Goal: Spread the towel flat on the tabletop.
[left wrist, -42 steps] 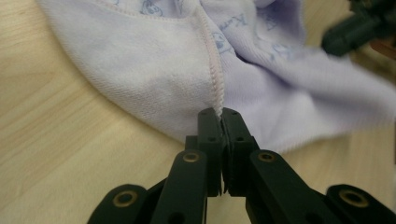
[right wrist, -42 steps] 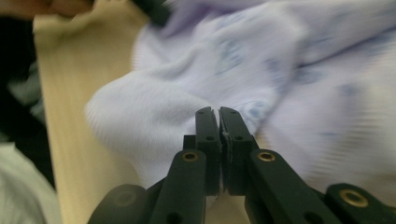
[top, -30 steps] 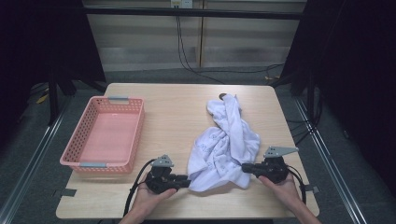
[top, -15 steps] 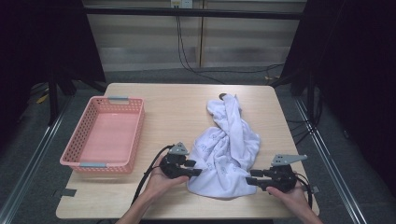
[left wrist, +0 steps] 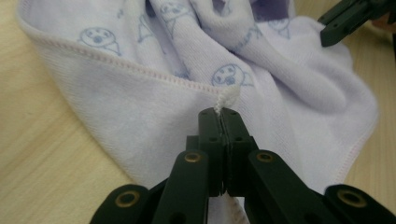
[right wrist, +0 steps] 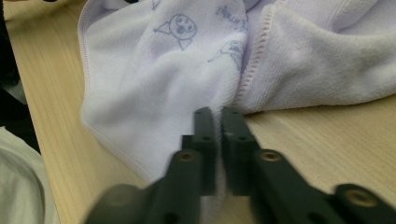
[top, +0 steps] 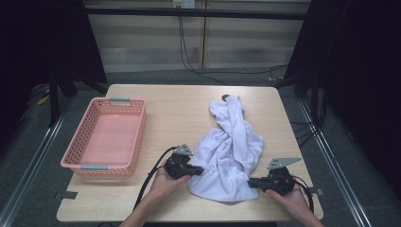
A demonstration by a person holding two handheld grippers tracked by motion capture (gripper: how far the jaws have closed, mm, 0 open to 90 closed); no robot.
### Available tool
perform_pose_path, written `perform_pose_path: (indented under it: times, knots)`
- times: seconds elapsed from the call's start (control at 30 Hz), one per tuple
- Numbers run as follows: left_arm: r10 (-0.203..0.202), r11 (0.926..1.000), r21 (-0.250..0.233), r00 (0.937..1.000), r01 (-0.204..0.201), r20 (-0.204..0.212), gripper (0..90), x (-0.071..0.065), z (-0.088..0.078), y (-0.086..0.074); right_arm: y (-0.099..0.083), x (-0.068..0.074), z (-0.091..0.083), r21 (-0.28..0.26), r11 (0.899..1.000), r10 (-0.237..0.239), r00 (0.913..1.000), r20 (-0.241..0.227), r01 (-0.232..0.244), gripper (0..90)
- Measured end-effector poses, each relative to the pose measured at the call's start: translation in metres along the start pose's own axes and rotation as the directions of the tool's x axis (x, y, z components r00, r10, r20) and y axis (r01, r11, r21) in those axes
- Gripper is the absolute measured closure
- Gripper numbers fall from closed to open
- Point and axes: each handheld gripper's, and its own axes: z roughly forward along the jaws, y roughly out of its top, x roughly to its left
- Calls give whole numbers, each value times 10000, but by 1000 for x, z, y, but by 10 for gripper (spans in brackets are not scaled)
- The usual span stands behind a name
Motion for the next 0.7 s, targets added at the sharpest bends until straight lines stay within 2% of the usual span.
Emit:
perform_pose_path:
  times: [0.03, 0.07, 0.1, 0.13, 0.17, 0.2, 0.23, 0.27, 0.33, 0.43, 0.5, 0.6, 0.7]
  knots:
    - [-18, 10000, -92, 10000, 18, 2, 888, 1, -3, 1, 1, 0, -1, -106, 9999, 21, 10000, -47, -22, 886]
    - [-140, 9989, -450, 9999, 139, -24, 888, 2, -9, 1, 1, -1, -2, -237, 9996, 126, 9999, -90, -128, 889]
    - [-140, 9989, -450, 9999, 139, -24, 888, 2, -9, 1, 2, -4, -5, -557, 9982, 207, 9996, -184, -217, 891]
    - [-246, 9974, -676, 9997, 245, 2, 888, 3, -14, 3, 2, -4, -5, -557, 9982, 207, 9996, -184, -217, 891]
    - [-350, 9950, -930, 9993, 357, 100, 888, 4, -19, 4, 4, -5, -8, -804, 9964, 253, 9995, -174, -266, 892]
    - [-495, 9892, -1381, 9988, 494, 32, 887, 5, -31, 5, 8, -9, -16, -1260, 9911, 401, 9989, -263, -431, 893]
    - [-616, 9849, -1617, 9981, 611, 20, 887, 8, -40, 7, 10, -11, -20, -1540, 9870, 440, 9988, -208, -467, 893]
    - [-616, 9849, -1617, 9981, 611, 20, 887, 8, -40, 7, 10, -11, -20, -1540, 9870, 440, 9988, -208, -467, 893]
    - [-760, 9809, -1805, 9970, 724, -133, 887, 10, -50, 10, 19, -17, -34, -2217, 9733, 592, 9982, -107, -601, 893]
    - [-903, 9693, -2315, 9957, 826, -229, 887, 14, -65, 18, 31, -22, -46, -2788, 9584, 666, 9977, 79, -618, 894]
    - [-1072, 9572, -2734, 9937, 946, -316, 888, 17, -77, 26, 47, -28, -56, -3222, 9452, 652, 9975, 268, -531, 894]
    - [-1027, 9431, -3222, 9936, 822, -472, 888, 17, -89, 39, 71, -34, -67, -3550, 9341, 582, 9970, 502, -366, 894]
    - [-1012, 9226, -3791, 9932, 720, -578, 888, 19, -103, 56, 97, -41, -79, -3911, 9202, 496, 9959, 751, -164, 894]
